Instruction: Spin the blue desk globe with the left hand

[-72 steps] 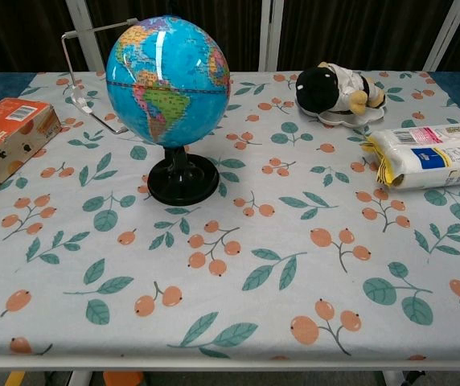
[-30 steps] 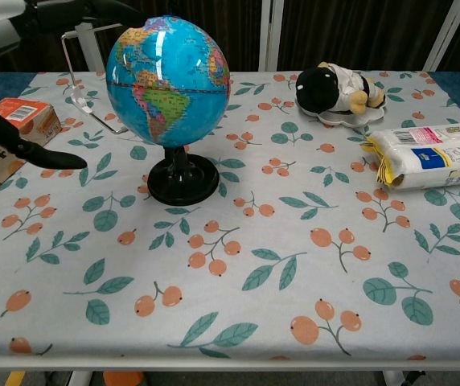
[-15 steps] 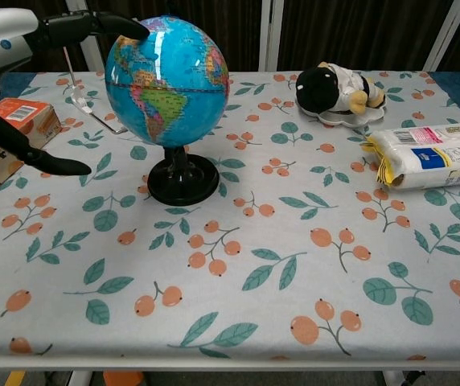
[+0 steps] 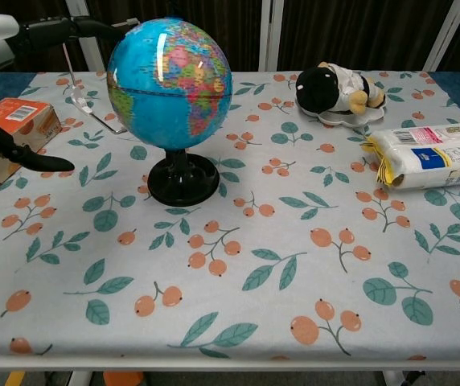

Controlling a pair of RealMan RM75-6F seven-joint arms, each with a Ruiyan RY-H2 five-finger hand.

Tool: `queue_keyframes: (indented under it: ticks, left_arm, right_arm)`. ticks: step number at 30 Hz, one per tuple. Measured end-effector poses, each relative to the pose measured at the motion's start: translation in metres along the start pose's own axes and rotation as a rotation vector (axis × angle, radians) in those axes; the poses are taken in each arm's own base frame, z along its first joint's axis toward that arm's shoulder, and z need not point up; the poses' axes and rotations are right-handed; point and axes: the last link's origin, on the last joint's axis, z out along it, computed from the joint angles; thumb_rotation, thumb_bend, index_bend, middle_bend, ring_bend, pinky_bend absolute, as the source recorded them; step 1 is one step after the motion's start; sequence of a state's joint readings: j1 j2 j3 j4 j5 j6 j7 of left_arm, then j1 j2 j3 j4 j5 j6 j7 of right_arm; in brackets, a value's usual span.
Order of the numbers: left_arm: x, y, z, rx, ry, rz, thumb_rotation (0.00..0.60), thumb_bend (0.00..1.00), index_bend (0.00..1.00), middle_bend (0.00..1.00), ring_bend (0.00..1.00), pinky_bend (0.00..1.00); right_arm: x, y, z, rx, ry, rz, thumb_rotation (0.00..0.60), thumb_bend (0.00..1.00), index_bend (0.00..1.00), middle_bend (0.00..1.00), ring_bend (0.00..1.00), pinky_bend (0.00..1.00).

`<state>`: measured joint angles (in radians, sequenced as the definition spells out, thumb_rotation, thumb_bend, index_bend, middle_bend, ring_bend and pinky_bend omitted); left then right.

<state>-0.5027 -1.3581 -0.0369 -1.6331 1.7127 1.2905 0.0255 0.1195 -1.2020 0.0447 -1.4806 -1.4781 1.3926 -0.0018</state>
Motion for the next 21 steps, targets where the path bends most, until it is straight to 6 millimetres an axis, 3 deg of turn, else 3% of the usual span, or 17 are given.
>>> queue_keyframes:
  ticks: [11, 16, 21]
  left_arm:
    - [0.005, -0.032, -0.018, 0.124, 0.022, 0.002, 0.600, 0.06, 0.08, 0.07, 0.00, 0.00]
    - [0.010, -0.030, -0.017, 0.110, 0.048, -0.001, 0.600, 0.06, 0.08, 0.07, 0.00, 0.00]
    - [0.014, -0.013, -0.011, 0.033, 0.071, -0.010, 0.600, 0.06, 0.08, 0.07, 0.00, 0.00]
  right_arm:
    - [0.000, 0.000, 0.000, -0.001, 0.003, -0.001, 0.600, 0.24, 0.00, 0.00, 0.00, 0.00]
    - [0.001, 0.000, 0.000, -0.002, 0.007, -0.001, 0.600, 0.24, 0.00, 0.00, 0.00, 0.00]
    - [0.000, 0.000, 0.000, -0.001, 0.005, 0.001, 0.600, 0.24, 0.00, 0.00, 0.00, 0.00]
